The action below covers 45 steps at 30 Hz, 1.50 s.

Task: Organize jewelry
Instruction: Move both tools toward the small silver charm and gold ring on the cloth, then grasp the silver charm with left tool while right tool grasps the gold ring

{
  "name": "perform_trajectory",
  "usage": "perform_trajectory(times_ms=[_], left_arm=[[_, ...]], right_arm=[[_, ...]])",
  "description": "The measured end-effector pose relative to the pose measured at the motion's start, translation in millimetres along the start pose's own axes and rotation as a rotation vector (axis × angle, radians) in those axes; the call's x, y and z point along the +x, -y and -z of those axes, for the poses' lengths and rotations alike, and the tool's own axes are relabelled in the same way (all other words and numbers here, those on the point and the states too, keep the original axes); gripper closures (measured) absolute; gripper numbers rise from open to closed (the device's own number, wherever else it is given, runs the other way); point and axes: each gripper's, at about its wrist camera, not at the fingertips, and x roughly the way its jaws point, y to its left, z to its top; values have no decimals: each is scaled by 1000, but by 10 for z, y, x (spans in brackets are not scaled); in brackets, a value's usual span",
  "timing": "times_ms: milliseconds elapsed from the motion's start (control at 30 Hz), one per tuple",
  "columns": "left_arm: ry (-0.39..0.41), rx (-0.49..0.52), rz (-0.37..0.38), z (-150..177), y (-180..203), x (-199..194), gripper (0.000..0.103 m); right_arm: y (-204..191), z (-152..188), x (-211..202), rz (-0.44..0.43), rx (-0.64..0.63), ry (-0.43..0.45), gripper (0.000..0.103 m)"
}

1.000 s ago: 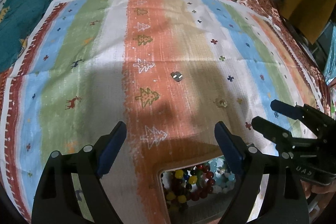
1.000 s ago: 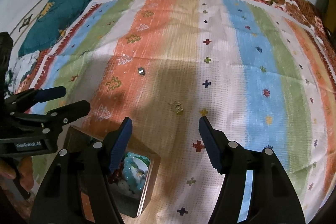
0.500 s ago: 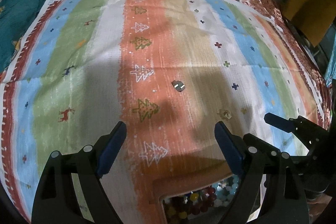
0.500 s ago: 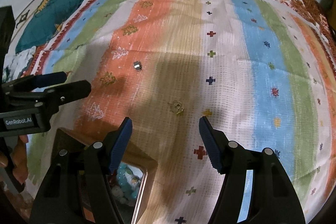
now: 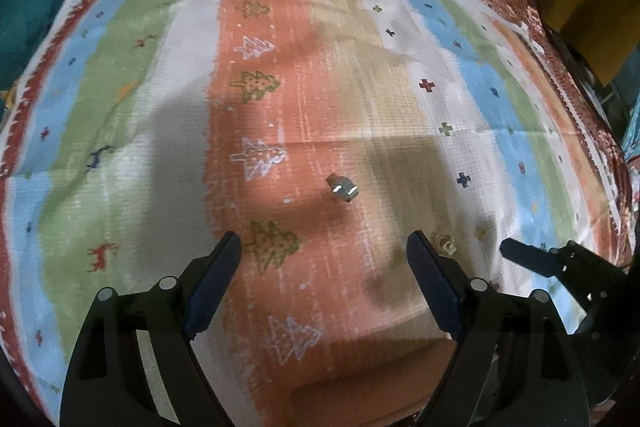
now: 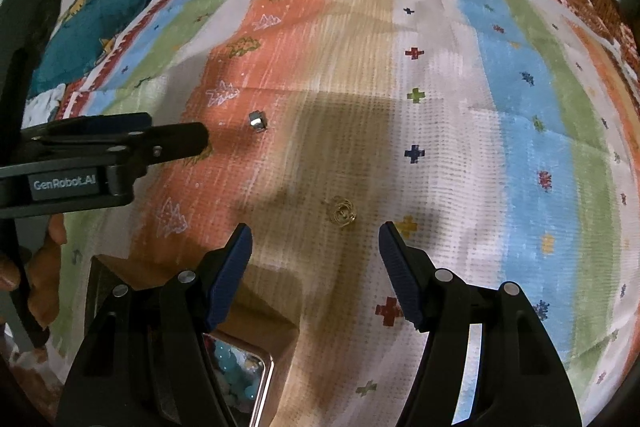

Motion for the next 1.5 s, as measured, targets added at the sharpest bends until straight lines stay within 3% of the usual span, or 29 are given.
perform_trajectory(times_ms=[133, 233, 367, 467, 700, 933, 1033, 1367, 1500], left_arm=[[-7, 24, 1, -49, 47, 108, 22], [-26, 42, 1, -63, 71, 202, 36], [-37, 63, 5, -100, 89, 301, 37], [-56, 70, 19, -117, 87, 364, 42], [-77, 94, 26, -180, 77, 426, 49], [-100, 195, -11, -286, 239, 523, 53], [-129, 219, -22, -322, 294, 615, 60], [-154, 205, -50, -318, 286, 722, 83], [-150, 198, -45, -313, 309, 726, 84]], right_arm=[[3, -39, 51, 5, -3, -8, 37], [20, -58, 101, 6, -6, -18, 37], [57, -82, 173, 5, -3, -30, 38], [81, -100, 244, 1, 1, -45, 46], [78, -107, 365, -3, -2, -74, 53], [89, -94, 439, 7, -5, -93, 58], [93, -101, 461, 9, -3, -96, 61], [180, -133, 533, 17, 21, -99, 79], [190, -128, 532, 22, 21, -102, 86]])
